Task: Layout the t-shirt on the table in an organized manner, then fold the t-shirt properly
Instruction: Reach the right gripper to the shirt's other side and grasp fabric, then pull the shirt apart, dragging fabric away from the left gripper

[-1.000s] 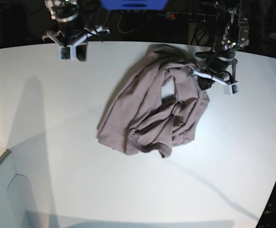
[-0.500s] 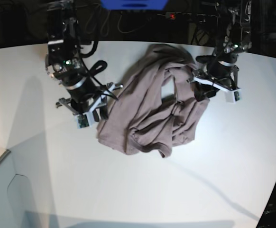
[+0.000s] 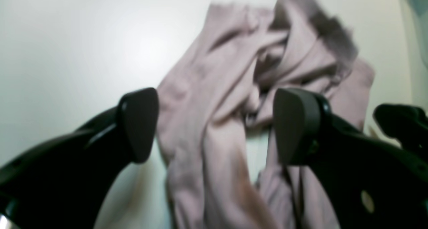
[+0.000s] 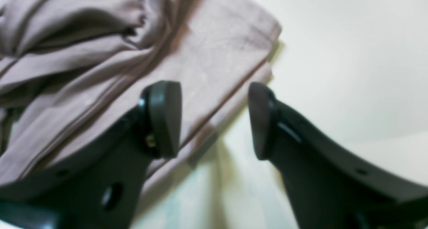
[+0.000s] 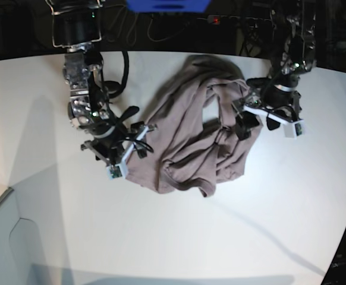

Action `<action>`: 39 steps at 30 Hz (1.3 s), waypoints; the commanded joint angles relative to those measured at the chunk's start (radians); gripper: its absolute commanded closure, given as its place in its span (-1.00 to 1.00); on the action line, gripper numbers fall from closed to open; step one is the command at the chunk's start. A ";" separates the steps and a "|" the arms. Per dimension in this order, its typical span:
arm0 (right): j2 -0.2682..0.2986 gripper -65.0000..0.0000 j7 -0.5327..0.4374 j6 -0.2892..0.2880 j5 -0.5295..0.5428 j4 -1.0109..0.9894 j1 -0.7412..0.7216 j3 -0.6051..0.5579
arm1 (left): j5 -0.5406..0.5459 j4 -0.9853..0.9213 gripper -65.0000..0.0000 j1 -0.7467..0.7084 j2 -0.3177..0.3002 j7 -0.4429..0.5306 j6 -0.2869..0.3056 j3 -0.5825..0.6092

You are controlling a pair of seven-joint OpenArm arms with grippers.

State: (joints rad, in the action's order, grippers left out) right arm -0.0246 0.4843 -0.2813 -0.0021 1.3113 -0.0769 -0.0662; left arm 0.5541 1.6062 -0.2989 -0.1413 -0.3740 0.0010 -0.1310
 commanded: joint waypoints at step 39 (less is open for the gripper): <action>0.061 1.00 -0.022 -0.009 0.007 0.107 0.113 0.467 | -0.002 -0.197 -0.60 0.201 0.022 0.014 0.003 0.006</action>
State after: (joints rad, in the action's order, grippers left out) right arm 0.0277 0.4789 -0.2913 0.0006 1.3987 0.0444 0.3985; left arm 0.5510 1.3941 -0.1070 -0.1184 -0.3725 -0.0036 -0.1234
